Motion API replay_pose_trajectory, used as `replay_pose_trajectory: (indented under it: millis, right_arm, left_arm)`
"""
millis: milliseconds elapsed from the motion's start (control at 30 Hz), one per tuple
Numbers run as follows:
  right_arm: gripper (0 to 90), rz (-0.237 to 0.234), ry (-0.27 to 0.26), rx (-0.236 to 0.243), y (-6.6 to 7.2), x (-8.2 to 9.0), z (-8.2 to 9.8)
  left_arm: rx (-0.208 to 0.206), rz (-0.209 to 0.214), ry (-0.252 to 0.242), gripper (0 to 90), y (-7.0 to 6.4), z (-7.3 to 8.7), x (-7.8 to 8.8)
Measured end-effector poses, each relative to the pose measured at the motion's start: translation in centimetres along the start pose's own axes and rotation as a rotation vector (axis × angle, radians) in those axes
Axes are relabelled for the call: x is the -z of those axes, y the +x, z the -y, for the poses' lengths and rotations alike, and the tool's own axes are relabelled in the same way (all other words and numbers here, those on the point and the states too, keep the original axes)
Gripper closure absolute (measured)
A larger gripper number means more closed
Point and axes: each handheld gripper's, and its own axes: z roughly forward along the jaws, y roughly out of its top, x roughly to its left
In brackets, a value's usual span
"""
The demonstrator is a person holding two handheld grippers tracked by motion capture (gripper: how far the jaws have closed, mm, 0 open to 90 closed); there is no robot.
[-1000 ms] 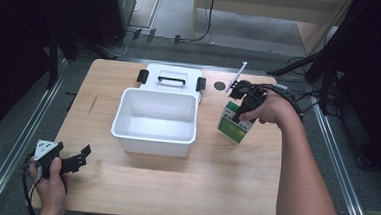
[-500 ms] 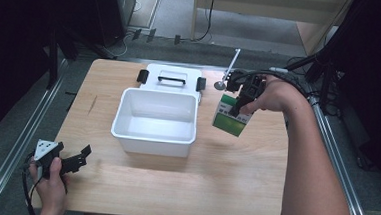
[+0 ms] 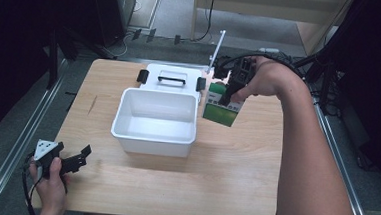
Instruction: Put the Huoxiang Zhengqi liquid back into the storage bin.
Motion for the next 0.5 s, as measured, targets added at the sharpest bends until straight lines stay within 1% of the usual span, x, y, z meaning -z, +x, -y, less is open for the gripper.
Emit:
replay_pose_trajectory:
  millis: [33, 67, 167, 200, 333, 367, 433, 500]
  right_arm:
    - [64.7, 0.000, 0.000, 0.000, 0.0, 0.0, 0.0]
    - [64.7, -0.003, -0.007, 0.012, 0.2, 0.3, -0.6]
    - [64.7, -0.002, -0.021, 0.031, 0.3, 0.6, -1.4]
    - [64.7, -0.001, -0.018, 0.022, 0.5, 0.7, -1.6]
    - [64.7, -0.006, -0.023, 0.043, 0.7, 0.8, -2.7]
    - [64.7, -0.006, -0.023, 0.043, 0.7, 0.8, -2.7]
    - [64.7, -0.008, -0.023, 0.059, 0.8, 0.9, -3.5]
    - [64.7, -0.011, -0.024, 0.057, 1.0, 1.0, -4.0]
  left_arm:
    - [0.000, 0.000, 0.000, 0.0, 0.0, 0.0, 0.0]
    - [0.000, 0.001, 0.001, 0.0, 0.0, 0.0, 0.0]
    - [0.001, 0.001, 0.000, 0.0, 0.0, 0.0, 0.0]
    - [0.001, 0.001, 0.000, 0.0, 0.0, 0.0, 0.0]
    - [-0.001, 0.002, 0.000, 0.0, 0.0, 0.0, 0.0]
    - [-0.001, 0.002, 0.000, 0.0, 0.0, 0.0, 0.0]
    - [0.000, 0.003, 0.000, 0.0, 0.0, 0.0, 0.0]
    - [0.000, 0.002, -0.001, 0.0, 0.0, 0.0, 0.0]
